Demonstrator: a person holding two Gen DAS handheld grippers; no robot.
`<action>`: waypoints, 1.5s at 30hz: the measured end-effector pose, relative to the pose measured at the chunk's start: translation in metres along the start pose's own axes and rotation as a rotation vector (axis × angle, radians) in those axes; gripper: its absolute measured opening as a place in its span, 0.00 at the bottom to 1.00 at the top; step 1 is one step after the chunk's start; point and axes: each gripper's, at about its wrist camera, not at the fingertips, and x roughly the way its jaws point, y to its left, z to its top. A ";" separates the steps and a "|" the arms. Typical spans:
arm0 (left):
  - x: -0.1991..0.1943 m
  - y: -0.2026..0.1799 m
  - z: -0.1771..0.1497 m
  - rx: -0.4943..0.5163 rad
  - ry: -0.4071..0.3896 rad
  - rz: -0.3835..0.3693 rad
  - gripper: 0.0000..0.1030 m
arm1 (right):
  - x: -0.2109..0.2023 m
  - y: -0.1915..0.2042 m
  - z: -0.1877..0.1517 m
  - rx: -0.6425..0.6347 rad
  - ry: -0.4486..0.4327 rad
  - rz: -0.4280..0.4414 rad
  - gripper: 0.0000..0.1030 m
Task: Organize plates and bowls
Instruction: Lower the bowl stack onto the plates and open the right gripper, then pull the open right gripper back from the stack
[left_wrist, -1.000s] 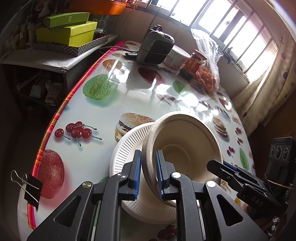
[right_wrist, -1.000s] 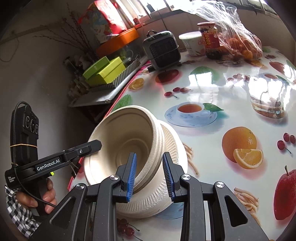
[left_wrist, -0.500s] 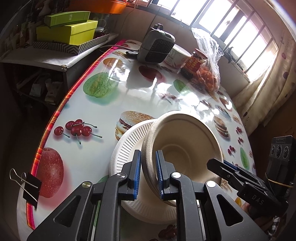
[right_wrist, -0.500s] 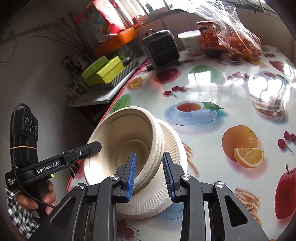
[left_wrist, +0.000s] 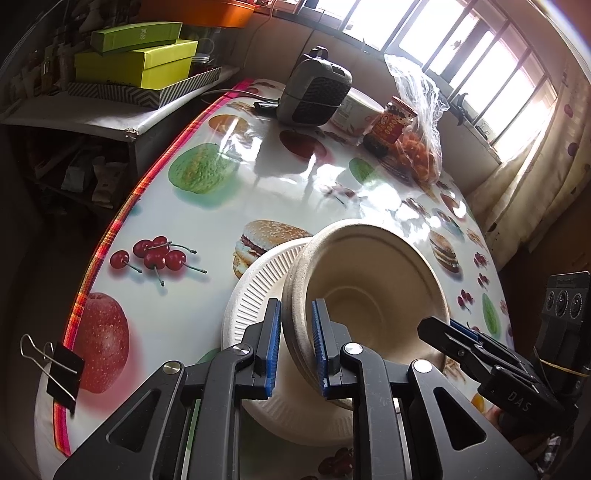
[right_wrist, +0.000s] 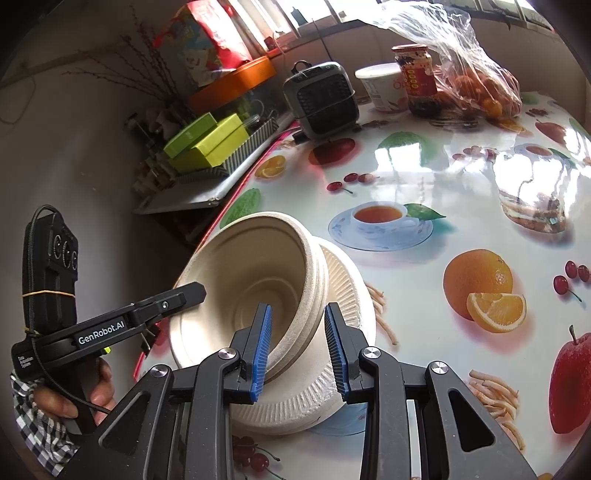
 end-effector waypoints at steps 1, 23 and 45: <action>0.000 0.000 0.000 -0.001 0.001 0.002 0.19 | 0.000 0.000 0.000 0.000 0.000 -0.001 0.29; -0.013 -0.002 -0.011 0.024 -0.044 0.010 0.43 | -0.014 0.007 -0.008 -0.029 -0.045 -0.032 0.51; -0.049 -0.004 -0.061 0.101 -0.175 0.111 0.53 | -0.047 0.022 -0.058 -0.144 -0.131 -0.098 0.57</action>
